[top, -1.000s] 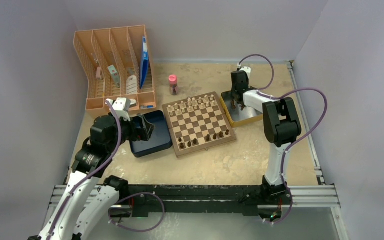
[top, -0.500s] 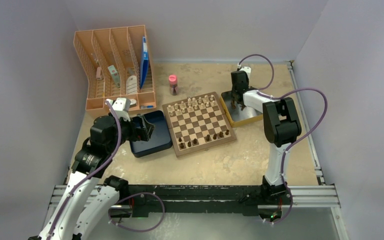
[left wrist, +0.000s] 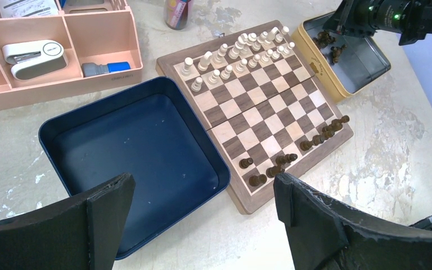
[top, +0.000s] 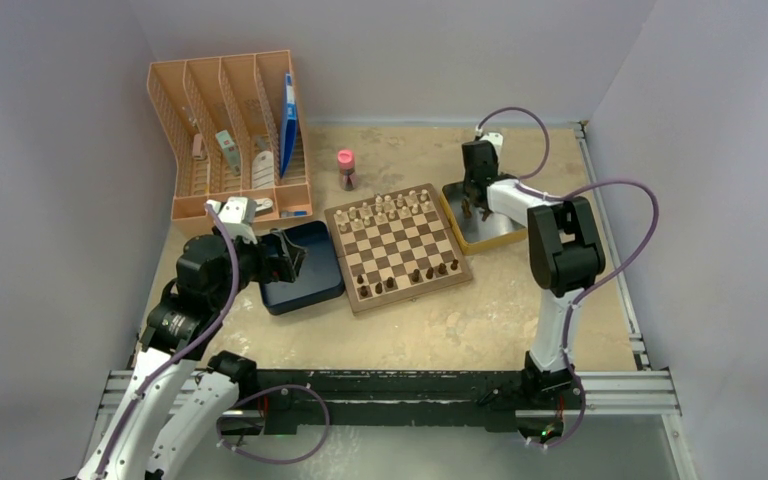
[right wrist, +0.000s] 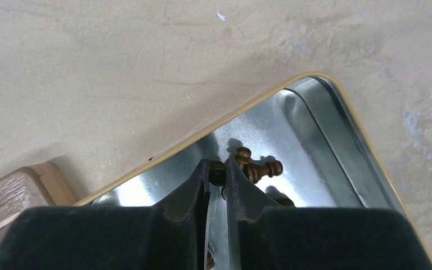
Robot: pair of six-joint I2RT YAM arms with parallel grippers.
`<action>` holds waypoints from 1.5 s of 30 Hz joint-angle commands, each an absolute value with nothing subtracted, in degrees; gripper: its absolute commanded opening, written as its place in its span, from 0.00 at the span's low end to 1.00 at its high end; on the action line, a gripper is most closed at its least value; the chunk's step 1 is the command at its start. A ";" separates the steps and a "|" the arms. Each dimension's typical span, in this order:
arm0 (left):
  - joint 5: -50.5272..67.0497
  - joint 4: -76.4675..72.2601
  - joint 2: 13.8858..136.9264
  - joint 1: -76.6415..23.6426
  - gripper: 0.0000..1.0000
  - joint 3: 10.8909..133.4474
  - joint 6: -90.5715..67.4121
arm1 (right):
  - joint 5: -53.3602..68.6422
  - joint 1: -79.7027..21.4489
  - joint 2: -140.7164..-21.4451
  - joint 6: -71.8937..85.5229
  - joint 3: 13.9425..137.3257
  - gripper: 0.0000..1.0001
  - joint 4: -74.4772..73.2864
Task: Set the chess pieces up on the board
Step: Pick up the chess piece from the storage box, then place the chess piece on the chessboard.
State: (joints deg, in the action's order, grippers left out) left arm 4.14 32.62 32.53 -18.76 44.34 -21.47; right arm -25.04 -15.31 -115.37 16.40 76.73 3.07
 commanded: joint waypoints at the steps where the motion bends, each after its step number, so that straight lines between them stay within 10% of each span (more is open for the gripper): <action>1: 3.57 31.12 32.13 -18.37 0.95 44.56 -21.36 | -27.73 -16.32 -108.23 18.48 77.41 0.14 1.50; 45: 0.18 32.28 31.54 -18.37 0.95 45.04 -21.80 | -24.16 -55.48 -96.41 28.58 68.44 0.15 -7.50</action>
State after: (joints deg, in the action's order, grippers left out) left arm 0.91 33.12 31.59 -18.76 44.34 -21.52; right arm -24.08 -53.93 -94.91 27.03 67.88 -7.33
